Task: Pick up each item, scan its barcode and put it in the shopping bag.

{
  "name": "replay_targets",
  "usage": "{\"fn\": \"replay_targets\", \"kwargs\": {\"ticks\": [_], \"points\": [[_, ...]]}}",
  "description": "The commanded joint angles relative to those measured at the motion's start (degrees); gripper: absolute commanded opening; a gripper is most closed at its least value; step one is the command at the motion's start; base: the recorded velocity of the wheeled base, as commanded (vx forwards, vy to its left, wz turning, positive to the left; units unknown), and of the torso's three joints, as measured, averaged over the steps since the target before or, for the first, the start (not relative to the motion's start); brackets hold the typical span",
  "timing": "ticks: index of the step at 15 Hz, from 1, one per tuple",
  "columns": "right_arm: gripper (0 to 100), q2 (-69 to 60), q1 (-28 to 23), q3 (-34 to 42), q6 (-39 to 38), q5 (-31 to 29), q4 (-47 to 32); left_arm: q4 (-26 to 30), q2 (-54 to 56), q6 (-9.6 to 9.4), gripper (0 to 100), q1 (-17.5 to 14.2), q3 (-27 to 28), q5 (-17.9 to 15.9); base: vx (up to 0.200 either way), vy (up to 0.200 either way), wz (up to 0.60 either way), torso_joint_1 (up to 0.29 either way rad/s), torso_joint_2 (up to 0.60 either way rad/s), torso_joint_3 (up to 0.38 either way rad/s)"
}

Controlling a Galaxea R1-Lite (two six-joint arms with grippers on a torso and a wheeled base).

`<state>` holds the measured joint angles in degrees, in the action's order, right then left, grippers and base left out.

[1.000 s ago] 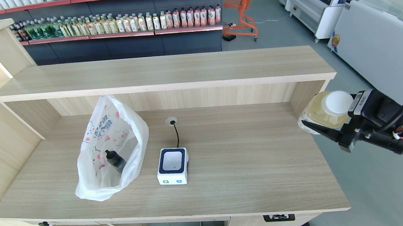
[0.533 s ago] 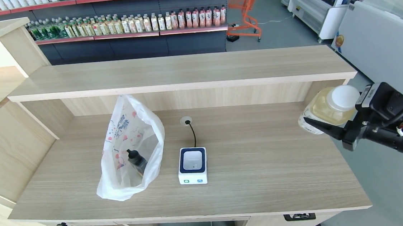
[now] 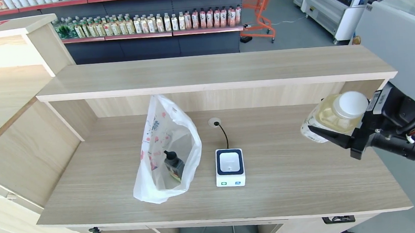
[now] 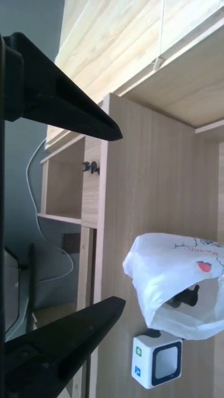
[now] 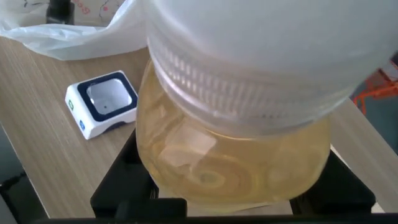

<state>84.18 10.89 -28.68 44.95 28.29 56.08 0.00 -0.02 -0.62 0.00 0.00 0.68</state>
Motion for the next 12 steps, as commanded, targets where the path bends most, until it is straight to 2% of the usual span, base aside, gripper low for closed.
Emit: {"fn": "replay_targets", "kwargs": {"ticks": [1,4,7,9,12], "points": [[0,1.0,-0.1,0.6,0.1,0.6,-0.1,0.0,0.0,-0.08,100,0.0,0.0,0.0,0.0,0.2,0.0,-0.002,0.0,0.002],[0,3.6,-0.3,0.5,0.1,1.5,0.1,0.0,0.0,0.01,100,0.0,0.0,0.0,0.0,0.2,0.0,0.001,0.0,0.001],[0,7.6,-0.3,0.0,0.3,1.9,0.6,0.0,0.0,0.36,100,0.0,0.0,0.1,0.0,0.0,0.0,0.0,0.0,0.0],[0,10.0,-0.3,-0.2,0.3,4.1,2.4,0.0,0.0,0.36,100,0.1,0.0,0.1,0.0,0.0,0.0,0.0,0.0,0.0],[0,17.3,-0.4,0.0,1.4,11.2,10.6,0.0,0.0,0.36,100,0.1,0.0,0.1,0.0,0.0,0.0,0.0,0.0,0.0]]}}
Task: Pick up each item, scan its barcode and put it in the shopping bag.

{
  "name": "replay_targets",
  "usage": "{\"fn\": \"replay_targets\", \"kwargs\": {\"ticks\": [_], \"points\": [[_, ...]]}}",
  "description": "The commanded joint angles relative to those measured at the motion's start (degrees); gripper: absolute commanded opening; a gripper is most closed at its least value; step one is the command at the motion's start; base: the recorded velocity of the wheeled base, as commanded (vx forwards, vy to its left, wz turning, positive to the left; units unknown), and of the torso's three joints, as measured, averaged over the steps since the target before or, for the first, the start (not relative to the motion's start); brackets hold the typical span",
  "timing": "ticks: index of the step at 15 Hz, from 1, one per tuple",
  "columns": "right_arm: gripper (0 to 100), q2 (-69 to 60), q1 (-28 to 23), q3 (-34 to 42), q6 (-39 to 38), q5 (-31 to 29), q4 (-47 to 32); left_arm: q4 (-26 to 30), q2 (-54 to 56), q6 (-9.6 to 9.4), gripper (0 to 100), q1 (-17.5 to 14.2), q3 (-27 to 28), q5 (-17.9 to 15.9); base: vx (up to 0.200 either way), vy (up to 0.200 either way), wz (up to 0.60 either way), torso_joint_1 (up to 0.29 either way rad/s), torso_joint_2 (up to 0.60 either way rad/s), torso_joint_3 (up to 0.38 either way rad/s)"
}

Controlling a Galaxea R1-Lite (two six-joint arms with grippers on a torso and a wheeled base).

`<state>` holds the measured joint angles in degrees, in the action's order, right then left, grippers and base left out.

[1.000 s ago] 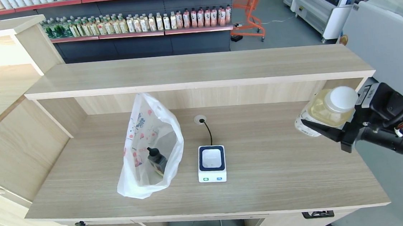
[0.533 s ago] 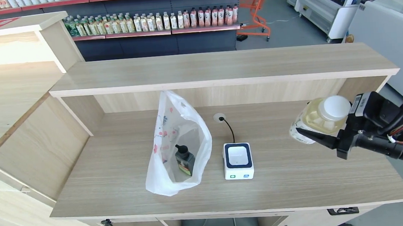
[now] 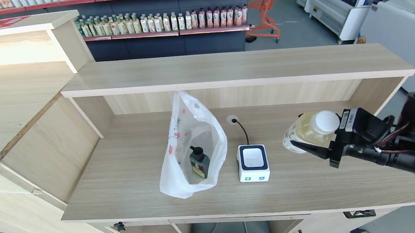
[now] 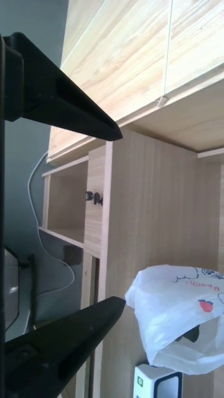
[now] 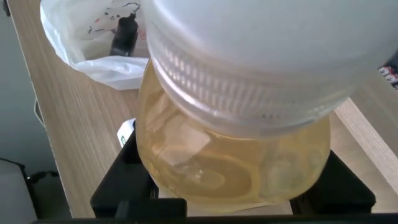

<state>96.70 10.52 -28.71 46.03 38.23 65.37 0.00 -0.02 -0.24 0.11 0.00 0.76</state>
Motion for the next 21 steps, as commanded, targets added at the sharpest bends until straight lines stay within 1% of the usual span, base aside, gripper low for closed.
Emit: {"fn": "replay_targets", "kwargs": {"ticks": [1,3,5,7,9,13,20,21], "points": [[0,7.1,0.0,0.0,0.3,2.7,4.0,0.0,0.0,0.07,100,-0.1,0.0,0.0,0.0,0.0,0.0,0.0,0.0,0.0],[0,11.3,0.2,-0.4,2.3,4.9,8.5,0.0,0.0,-0.02,100,0.0,0.0,0.0,0.0,0.0,0.0,0.0,0.0,0.0],[0,15.6,-1.8,-0.5,5.1,7.9,11.5,0.0,0.0,-0.02,100,-0.1,0.0,0.0,0.0,0.0,0.0,0.0,0.0,0.0],[0,18.1,-2.8,-0.6,8.8,9.7,11.1,0.0,0.0,0.07,100,0.0,0.0,0.0,0.0,0.0,0.0,0.0,0.0,0.0],[0,19.9,-3.0,-1.3,11.1,10.1,11.3,0.0,0.0,-0.02,100,-0.1,0.0,0.0,0.0,0.0,0.0,0.0,0.0,0.0],[0,22.7,-2.0,-5.5,11.4,10.1,11.3,0.0,0.0,-0.02,100,-0.1,0.0,0.0,0.0,0.0,0.0,0.0,0.0,0.0],[0,26.1,-0.9,-9.0,12.5,11.8,11.7,0.0,0.0,-0.02,100,0.0,0.0,0.0,0.0,0.0,0.0,0.0,0.0,0.0],[0,27.4,-0.8,-10.4,12.9,11.8,11.7,0.0,0.0,0.07,100,-0.1,0.0,0.0,0.0,0.0,0.0,0.0,0.0,0.0]]}}
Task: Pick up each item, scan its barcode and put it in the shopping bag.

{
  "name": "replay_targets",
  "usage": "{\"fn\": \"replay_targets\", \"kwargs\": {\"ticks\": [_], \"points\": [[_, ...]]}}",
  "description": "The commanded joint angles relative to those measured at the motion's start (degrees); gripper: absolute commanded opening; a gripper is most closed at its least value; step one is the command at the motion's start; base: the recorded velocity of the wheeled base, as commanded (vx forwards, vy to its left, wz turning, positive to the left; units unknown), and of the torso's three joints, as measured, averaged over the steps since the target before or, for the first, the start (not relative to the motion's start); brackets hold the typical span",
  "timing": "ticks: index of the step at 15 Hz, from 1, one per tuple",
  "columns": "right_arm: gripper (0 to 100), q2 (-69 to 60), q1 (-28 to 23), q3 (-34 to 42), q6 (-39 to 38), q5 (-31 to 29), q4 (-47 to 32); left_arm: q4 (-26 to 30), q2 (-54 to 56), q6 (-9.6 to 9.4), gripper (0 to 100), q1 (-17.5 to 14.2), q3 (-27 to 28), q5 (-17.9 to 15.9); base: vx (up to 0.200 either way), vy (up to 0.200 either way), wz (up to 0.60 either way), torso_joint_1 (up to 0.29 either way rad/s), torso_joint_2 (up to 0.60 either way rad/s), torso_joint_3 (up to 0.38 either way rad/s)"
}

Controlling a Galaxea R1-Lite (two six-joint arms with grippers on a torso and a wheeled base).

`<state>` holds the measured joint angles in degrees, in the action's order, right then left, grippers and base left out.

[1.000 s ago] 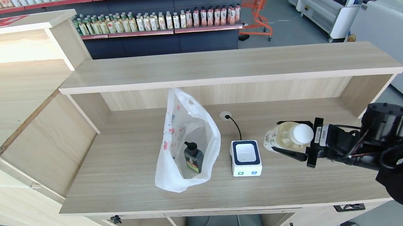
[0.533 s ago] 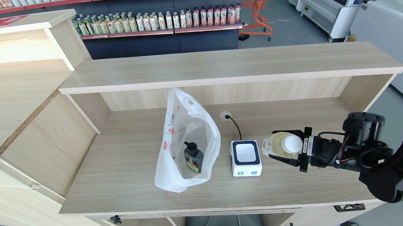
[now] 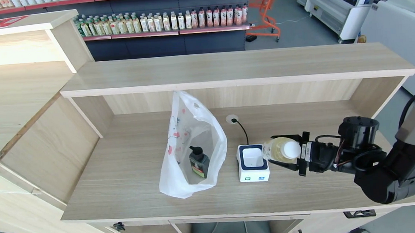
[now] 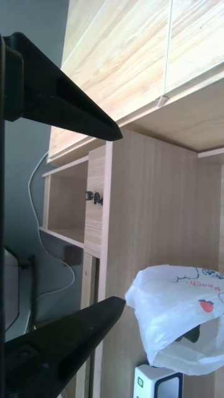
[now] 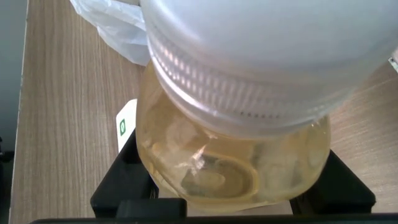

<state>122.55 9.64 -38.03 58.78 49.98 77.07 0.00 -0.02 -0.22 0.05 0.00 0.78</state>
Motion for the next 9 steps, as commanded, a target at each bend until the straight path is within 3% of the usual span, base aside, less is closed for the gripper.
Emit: {"fn": "replay_targets", "kwargs": {"ticks": [1,9], "points": [[0,2.0,0.1,-1.3,0.7,-0.1,0.0,0.0,0.0,-0.04,100,0.0,0.0,0.0,0.0,0.0,0.0,0.0,0.0,0.0],[0,5.8,1.3,-4.9,0.2,-0.1,2.4,0.0,0.0,0.04,100,0.0,0.0,0.0,0.0,0.0,0.0,0.0,0.0,0.0]]}}
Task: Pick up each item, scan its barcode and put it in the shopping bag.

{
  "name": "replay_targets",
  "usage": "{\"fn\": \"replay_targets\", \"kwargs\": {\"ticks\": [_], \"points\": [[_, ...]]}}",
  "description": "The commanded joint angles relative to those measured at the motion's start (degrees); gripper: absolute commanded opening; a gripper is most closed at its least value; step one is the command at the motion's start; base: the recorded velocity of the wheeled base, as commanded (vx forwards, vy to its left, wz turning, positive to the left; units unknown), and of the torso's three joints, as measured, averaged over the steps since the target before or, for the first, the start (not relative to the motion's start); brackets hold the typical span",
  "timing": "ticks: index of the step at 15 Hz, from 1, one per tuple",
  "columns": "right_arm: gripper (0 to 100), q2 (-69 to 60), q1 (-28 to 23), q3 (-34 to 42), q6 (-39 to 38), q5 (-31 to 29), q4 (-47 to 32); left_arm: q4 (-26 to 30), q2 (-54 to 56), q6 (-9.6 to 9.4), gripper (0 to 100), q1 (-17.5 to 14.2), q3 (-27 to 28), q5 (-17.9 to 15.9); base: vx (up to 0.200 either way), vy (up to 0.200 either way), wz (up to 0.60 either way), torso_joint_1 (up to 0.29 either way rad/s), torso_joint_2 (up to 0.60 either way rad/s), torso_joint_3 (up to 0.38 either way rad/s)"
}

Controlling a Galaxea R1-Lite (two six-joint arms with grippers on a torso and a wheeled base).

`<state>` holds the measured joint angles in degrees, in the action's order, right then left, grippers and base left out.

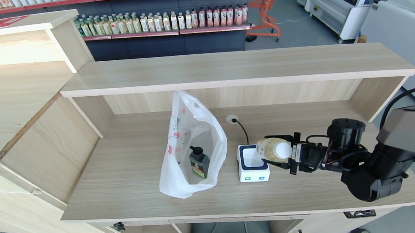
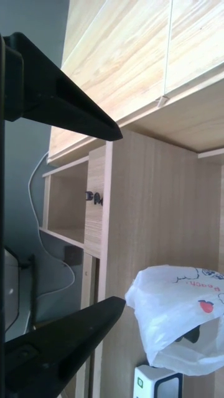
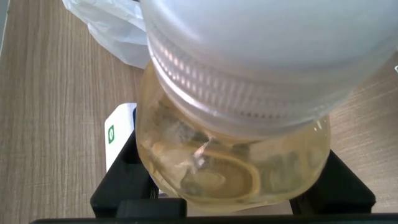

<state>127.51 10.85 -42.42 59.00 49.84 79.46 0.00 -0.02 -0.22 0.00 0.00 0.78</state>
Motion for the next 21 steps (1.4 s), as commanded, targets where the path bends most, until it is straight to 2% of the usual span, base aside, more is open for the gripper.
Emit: {"fn": "replay_targets", "kwargs": {"ticks": [1,5,7,10,21], "points": [[0,1.0,0.2,-0.6,0.0,0.0,-0.1,0.0,0.0,-0.04,100,0.0,0.0,0.0,0.0,0.0,0.0,0.0,0.0,0.0],[0,2.1,1.4,-2.0,-1.3,0.0,0.0,0.0,0.0,0.04,100,0.0,0.0,0.0,0.0,0.0,0.0,0.0,0.0,0.0],[0,3.9,2.4,-6.0,-2.8,-0.4,0.0,0.0,0.0,-0.04,100,0.0,0.0,0.0,0.0,0.0,0.0,0.0,0.0,0.0],[0,5.6,2.9,-8.0,-2.8,-0.3,0.0,0.0,0.0,-0.04,100,0.0,0.0,0.0,0.0,0.0,0.0,0.0,0.0,0.0],[0,7.1,2.2,-8.4,-3.1,-0.2,2.1,0.0,0.0,-0.04,100,0.1,0.0,0.0,0.0,0.0,0.0,0.0,0.0,0.0]]}}
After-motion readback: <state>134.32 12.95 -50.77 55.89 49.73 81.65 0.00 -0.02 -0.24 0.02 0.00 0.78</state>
